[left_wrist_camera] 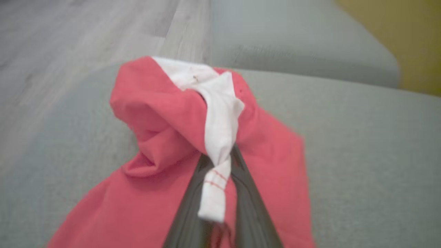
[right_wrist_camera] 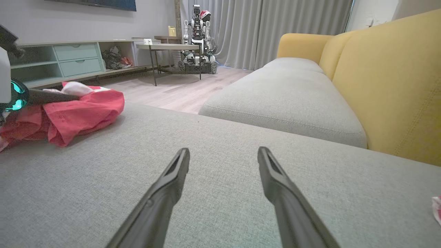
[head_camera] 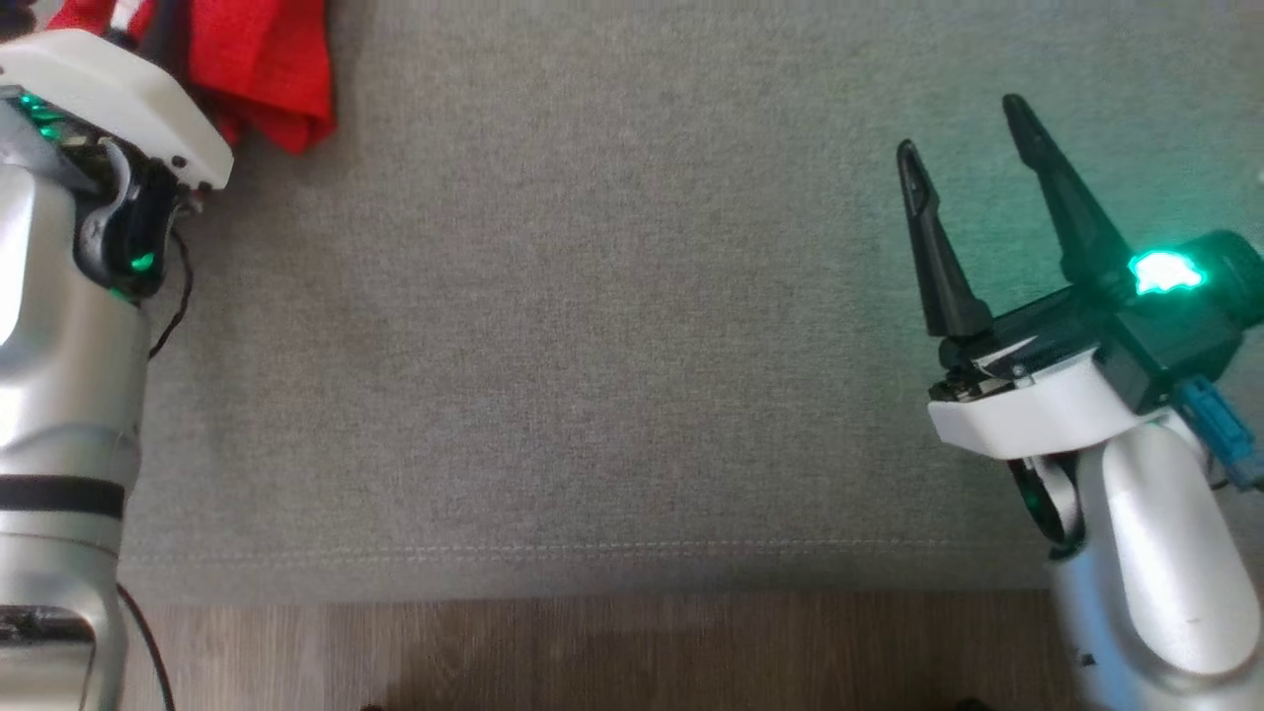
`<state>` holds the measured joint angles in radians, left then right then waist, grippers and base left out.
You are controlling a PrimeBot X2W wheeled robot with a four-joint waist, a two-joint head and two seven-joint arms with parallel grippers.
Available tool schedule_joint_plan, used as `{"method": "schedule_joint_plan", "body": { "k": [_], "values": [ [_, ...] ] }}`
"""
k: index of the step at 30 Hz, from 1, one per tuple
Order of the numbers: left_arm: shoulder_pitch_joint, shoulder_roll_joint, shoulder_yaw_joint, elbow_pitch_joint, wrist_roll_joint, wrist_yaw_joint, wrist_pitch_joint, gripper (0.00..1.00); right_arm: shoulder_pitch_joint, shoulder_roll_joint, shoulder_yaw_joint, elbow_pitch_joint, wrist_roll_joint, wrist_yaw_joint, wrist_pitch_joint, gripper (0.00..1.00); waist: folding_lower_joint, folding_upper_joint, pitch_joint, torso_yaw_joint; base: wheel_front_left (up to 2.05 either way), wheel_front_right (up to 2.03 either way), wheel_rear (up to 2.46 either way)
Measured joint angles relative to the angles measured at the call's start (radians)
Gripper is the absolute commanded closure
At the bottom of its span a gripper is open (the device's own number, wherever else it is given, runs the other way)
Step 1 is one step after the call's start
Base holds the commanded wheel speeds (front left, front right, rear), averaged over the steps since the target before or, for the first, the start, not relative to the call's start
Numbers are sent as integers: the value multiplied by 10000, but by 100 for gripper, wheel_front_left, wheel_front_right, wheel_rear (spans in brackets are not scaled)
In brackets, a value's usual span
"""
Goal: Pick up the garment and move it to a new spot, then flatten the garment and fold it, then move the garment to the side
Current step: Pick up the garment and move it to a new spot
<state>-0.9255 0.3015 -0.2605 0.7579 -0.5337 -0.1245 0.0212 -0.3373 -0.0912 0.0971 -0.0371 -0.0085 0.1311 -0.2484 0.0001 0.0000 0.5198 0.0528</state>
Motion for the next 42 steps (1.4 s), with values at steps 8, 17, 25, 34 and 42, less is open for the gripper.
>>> {"method": "schedule_joint_plan", "body": {
  "k": [8, 17, 25, 34, 42],
  "values": [
    [372, -213, -35, -1678, -362, 12, -1032, 100, 61, 219, 105, 535, 104, 0, -40, 0, 0, 0, -1123, -118, 0, 0, 0],
    [1070, -1049, -190, -4266, -867, 800, -353, 100, 227, 257, 291, 593, 430, 0, -42, 0, -1, 0, -1855, -725, 0, 0, 0],
    [1071, -1659, -899, -5181, -284, 1973, 226, 100, 206, 270, 376, 426, 1080, 0, -42, 0, -1, 0, -1791, -1696, 0, 0, 0],
    [1029, -2545, -2378, -3620, -35, 2408, -194, 100, -73, 282, 537, 303, 1689, 0, -69, 0, -1, 0, -1285, -3000, 0, 0, 0],
    [961, -2556, -4844, -2886, -1367, 2433, -623, 0, -250, 288, 577, 251, 1948, 0, -71, 0, -1, 0, -969, -3794, 0, 0, 0]
  ]
}}
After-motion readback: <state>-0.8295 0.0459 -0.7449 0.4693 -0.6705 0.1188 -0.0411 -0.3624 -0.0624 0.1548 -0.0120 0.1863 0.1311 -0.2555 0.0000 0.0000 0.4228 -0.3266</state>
